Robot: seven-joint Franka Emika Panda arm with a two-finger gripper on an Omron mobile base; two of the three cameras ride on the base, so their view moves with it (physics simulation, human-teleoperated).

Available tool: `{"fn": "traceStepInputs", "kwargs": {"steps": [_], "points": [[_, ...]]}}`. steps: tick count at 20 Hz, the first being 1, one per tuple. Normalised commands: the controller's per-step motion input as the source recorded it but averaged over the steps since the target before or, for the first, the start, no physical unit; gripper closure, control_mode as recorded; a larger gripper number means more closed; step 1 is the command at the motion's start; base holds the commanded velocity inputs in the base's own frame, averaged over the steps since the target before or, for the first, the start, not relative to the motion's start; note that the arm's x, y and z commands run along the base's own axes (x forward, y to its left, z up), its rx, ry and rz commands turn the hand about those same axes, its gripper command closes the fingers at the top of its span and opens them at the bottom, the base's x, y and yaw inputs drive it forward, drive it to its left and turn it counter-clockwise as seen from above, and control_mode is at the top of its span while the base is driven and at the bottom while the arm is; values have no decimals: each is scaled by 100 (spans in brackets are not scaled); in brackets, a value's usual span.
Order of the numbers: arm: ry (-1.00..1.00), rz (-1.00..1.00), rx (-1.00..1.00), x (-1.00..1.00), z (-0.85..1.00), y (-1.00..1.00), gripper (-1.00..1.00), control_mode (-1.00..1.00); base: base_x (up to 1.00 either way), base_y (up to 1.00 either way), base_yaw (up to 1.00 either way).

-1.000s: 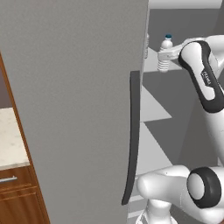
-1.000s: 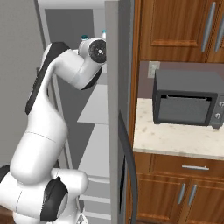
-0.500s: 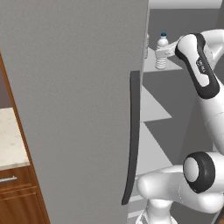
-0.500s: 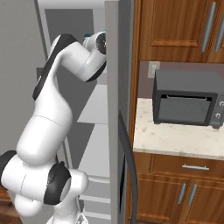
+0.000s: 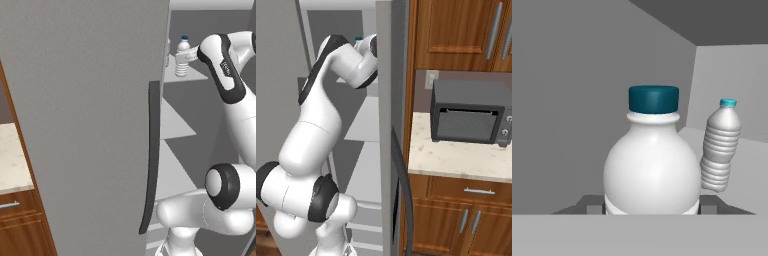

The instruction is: Take the bottled waters from the counter and place them in the freezer to freeze. Close the freezer door after placing the bottles.

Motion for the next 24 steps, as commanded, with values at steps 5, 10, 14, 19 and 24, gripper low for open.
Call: {"fn": "traceStepInputs", "kwargs": {"steps": [5, 10, 14, 19, 24], "points": [[0, 0, 0, 12, -1, 2, 100, -100, 0, 0, 0], [0, 0, 0, 8, -4, 0, 100, -100, 0, 0, 0], [0, 0, 0, 4, -18, 0, 100, -100, 0, 0, 0], [0, 0, 0, 6, -9, 0, 100, -100, 0, 0, 0], [0, 0, 0, 14, -6, 0, 100, -100, 0, 0, 0]]}}
